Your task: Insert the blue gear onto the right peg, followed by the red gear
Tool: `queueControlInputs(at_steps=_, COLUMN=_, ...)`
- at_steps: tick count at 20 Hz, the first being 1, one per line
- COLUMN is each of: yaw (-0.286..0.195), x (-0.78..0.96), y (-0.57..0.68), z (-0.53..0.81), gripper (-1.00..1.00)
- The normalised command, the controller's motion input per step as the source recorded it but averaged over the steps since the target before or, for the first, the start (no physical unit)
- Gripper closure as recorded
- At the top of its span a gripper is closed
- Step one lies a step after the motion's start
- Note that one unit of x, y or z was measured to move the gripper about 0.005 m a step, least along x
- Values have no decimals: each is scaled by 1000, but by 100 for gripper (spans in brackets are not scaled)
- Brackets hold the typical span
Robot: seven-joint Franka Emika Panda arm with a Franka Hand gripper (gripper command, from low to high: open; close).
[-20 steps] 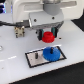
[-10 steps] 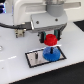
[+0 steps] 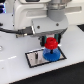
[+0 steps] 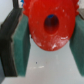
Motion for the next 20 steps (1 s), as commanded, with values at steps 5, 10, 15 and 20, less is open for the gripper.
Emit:
queueControlInputs(at_steps=5, yaw=0, x=124, y=57, z=-159, gripper=100)
queueControlInputs(at_steps=10, yaw=0, x=99, y=0, z=-132, gripper=100)
queueControlInputs(at_steps=15, yaw=0, x=176, y=-47, z=188, gripper=100)
queueControlInputs(at_steps=20, yaw=0, x=134, y=-175, z=-365, gripper=-100)
